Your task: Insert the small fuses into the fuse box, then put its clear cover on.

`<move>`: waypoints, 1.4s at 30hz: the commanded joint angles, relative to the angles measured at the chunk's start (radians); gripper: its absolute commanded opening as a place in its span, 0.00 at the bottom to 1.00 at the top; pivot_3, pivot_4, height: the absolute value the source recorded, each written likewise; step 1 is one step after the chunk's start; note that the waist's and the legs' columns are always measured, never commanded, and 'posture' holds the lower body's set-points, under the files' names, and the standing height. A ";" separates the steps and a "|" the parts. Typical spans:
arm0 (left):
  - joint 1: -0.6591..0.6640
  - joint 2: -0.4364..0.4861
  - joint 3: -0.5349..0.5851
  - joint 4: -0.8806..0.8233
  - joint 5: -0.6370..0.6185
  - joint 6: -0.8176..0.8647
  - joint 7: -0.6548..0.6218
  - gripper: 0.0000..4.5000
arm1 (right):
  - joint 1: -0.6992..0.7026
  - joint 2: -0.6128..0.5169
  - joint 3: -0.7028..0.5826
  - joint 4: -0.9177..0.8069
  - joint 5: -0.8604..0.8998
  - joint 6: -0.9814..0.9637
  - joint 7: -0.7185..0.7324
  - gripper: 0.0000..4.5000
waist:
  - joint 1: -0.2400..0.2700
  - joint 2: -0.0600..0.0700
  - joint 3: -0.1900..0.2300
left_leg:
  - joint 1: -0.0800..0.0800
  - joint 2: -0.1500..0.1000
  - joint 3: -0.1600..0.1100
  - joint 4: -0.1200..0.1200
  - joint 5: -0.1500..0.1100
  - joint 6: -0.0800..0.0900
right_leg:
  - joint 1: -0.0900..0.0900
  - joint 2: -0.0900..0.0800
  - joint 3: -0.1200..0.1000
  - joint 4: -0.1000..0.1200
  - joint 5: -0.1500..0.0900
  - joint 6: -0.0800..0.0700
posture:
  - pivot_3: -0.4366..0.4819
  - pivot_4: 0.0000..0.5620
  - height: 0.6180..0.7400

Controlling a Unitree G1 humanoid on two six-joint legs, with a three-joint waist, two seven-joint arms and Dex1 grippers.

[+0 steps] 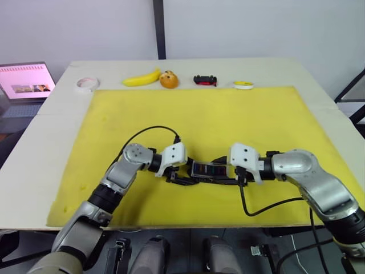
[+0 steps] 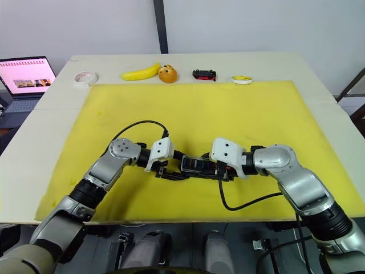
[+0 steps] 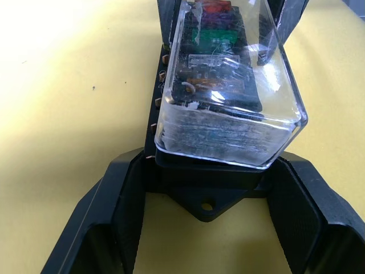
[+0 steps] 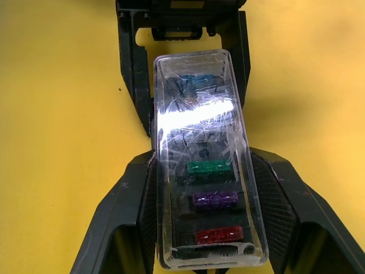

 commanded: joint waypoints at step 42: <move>0.012 -0.011 -0.001 -0.015 0.000 0.000 0.017 0.56 | -0.060 0.077 -0.159 -0.076 0.151 0.143 -0.034 1.00 | 0.002 0.000 0.000 | 0.000 0.000 0.000 0.000 0.000 0.000 | 0.000 0.000 0.000 0.000 0.000 0.000 | 0.48 0.27 1.00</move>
